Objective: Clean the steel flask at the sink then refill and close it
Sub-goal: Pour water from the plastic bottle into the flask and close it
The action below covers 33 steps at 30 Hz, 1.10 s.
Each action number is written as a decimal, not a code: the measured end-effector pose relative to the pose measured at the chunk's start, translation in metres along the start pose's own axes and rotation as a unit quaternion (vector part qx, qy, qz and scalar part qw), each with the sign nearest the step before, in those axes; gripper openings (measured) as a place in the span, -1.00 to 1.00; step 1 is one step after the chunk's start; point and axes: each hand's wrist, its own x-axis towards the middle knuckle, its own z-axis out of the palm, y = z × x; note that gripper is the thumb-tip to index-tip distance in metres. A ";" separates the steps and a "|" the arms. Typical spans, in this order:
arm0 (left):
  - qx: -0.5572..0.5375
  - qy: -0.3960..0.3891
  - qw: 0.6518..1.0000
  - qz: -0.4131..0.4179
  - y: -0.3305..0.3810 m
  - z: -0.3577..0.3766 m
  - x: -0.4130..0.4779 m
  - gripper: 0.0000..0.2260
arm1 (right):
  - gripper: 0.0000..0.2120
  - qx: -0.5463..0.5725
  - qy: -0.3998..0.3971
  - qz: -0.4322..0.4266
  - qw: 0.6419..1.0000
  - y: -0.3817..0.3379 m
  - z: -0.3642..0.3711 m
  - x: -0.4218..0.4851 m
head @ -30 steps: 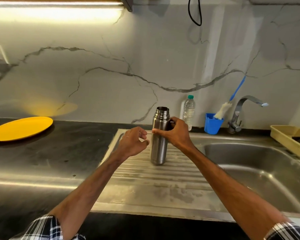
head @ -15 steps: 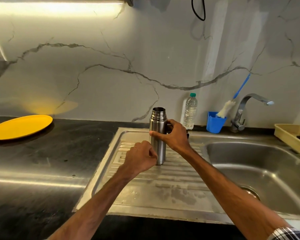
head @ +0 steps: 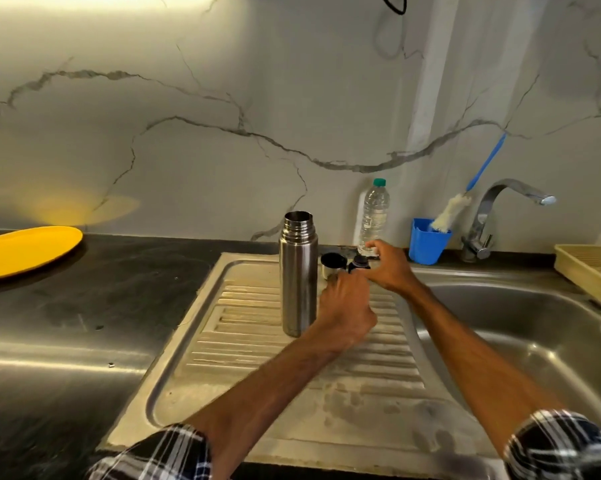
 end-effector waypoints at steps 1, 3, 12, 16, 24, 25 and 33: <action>0.014 0.000 1.000 -0.023 0.004 0.001 0.010 -0.62 | -0.34 -0.003 -0.006 -0.011 1.000 0.003 0.007 0.006; 0.042 -0.001 0.998 -0.056 0.008 0.007 0.037 -0.61 | -0.49 -0.008 -0.010 -0.021 1.000 0.010 0.017 0.017; 0.253 -0.017 0.957 -0.138 -0.003 0.047 0.119 -0.54 | -0.52 0.001 0.015 -0.004 1.000 0.057 0.017 0.039; 0.240 -0.052 0.957 -0.157 -0.006 0.054 0.126 -0.54 | -0.42 -0.010 -0.008 -0.011 1.000 0.058 0.015 0.035; 0.183 -0.045 0.968 -0.167 -0.014 0.054 0.126 -0.71 | -0.47 0.061 0.023 0.005 0.998 0.058 0.018 0.028; 0.176 -0.030 0.970 -0.163 -0.015 0.053 0.126 -0.73 | -0.47 0.072 0.033 0.009 0.997 0.058 0.014 0.026; 0.090 0.024 0.991 -0.097 0.012 0.045 0.080 -0.73 | -0.43 0.114 0.077 0.007 0.991 0.058 -0.032 -0.020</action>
